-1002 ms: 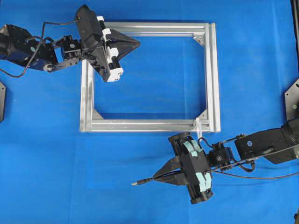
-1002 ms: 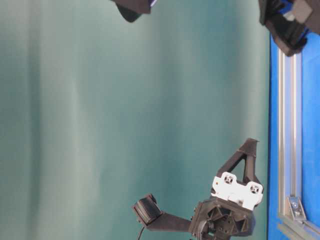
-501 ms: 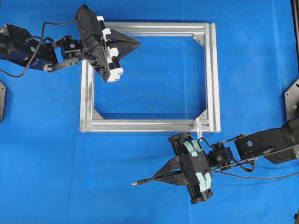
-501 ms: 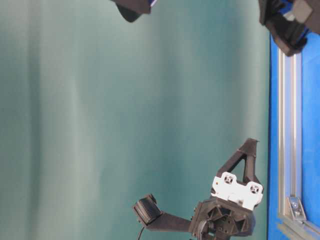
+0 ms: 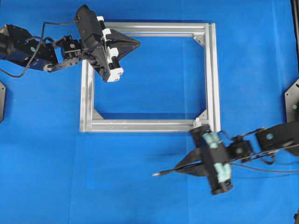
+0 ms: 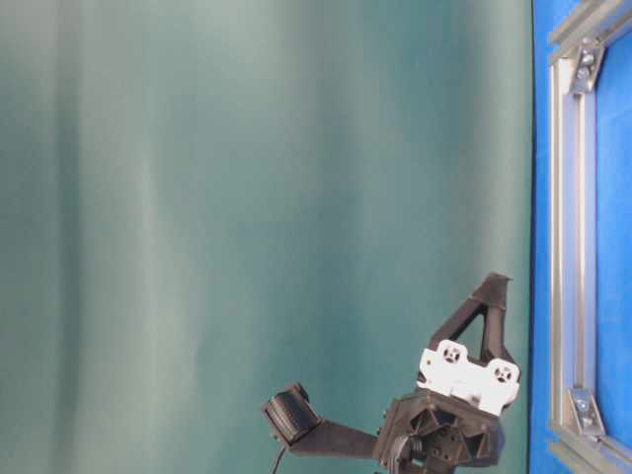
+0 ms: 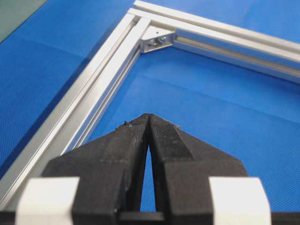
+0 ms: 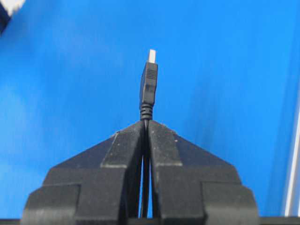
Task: Insert the wire through the string loop located on the right side.
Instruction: 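Lift the cable and move the right gripper right toward the zip-tie loop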
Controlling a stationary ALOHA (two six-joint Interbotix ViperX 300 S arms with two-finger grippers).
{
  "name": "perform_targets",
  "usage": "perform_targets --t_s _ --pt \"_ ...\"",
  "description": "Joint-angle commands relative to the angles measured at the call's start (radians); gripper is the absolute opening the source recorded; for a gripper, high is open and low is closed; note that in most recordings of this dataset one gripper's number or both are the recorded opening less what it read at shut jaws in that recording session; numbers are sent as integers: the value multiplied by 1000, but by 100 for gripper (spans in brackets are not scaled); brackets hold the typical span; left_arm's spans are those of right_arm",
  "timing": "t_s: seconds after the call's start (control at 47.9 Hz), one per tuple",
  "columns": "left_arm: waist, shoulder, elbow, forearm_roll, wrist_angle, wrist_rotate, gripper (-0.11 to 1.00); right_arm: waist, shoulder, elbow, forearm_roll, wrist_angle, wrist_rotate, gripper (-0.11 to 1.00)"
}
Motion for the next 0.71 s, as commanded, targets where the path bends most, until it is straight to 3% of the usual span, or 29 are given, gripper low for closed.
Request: perform_targets --t_s 0.0,0.271,0.689 --pt "2 -29 -9 2 -5 2 0 15 -71 44 14 -8 0 -4" --pt "0 -29 -11 2 -5 2 0 29 -242 236 61 -3 0 -4" --pt "0 -29 -9 2 -5 2 0 29 -472 403 64 44 -2 -4"
